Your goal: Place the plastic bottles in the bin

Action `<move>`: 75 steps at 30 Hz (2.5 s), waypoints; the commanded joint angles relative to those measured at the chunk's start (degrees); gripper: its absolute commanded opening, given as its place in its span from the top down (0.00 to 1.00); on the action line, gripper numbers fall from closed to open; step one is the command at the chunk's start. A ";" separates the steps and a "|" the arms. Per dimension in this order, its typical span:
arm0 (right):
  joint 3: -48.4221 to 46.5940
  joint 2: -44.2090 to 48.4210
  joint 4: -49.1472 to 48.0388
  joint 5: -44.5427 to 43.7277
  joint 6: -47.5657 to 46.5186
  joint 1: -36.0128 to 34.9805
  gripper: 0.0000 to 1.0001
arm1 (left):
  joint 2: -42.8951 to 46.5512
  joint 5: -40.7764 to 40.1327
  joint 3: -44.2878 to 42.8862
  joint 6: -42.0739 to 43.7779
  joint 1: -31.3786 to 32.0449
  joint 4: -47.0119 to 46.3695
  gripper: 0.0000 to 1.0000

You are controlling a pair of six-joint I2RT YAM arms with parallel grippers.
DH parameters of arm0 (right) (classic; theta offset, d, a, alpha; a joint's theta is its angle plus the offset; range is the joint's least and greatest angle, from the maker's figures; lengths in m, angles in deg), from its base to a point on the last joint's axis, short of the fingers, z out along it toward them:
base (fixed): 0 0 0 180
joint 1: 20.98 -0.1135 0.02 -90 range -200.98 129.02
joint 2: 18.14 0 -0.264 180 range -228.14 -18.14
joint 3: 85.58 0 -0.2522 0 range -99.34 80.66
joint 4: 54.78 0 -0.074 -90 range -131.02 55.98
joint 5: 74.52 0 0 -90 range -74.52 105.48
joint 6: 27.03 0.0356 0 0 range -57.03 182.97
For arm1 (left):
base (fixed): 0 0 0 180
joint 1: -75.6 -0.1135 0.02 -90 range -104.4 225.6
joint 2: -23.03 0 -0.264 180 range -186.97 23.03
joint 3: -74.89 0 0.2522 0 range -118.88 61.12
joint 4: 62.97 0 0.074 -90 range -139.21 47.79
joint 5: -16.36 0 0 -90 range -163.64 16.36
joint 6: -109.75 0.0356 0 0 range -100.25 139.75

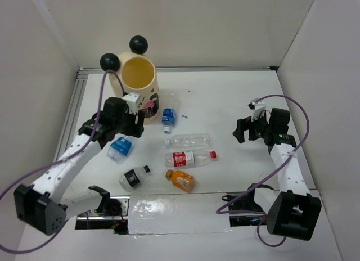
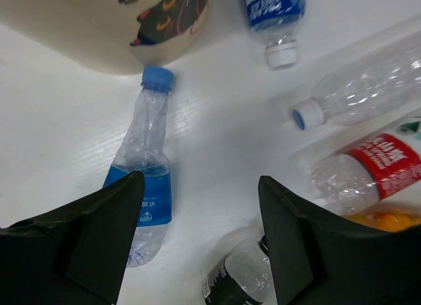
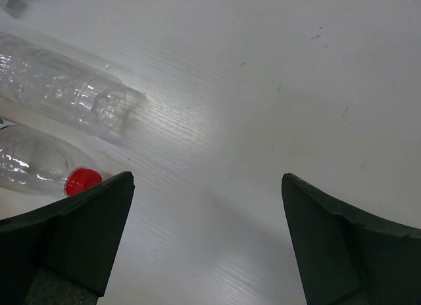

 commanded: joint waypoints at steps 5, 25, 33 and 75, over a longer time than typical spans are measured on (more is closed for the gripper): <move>-1.03 -0.89 -0.83 1.24 -0.77 0.12 0.00 | -11.19 -12.34 2.40 3.27 2.94 -0.99 0.16; -0.51 -0.89 -0.31 2.99 -2.35 1.17 0.00 | -26.31 -20.43 11.28 10.84 1.80 -23.59 0.57; 0.02 -0.36 0.22 4.22 -3.49 1.70 0.00 | -12.01 -16.49 8.22 8.38 10.92 -11.75 1.00; -0.15 -1.59 4.26 17.23 -12.02 1.70 0.13 | -24.90 -14.02 -17.81 29.21 1.53 -68.59 0.54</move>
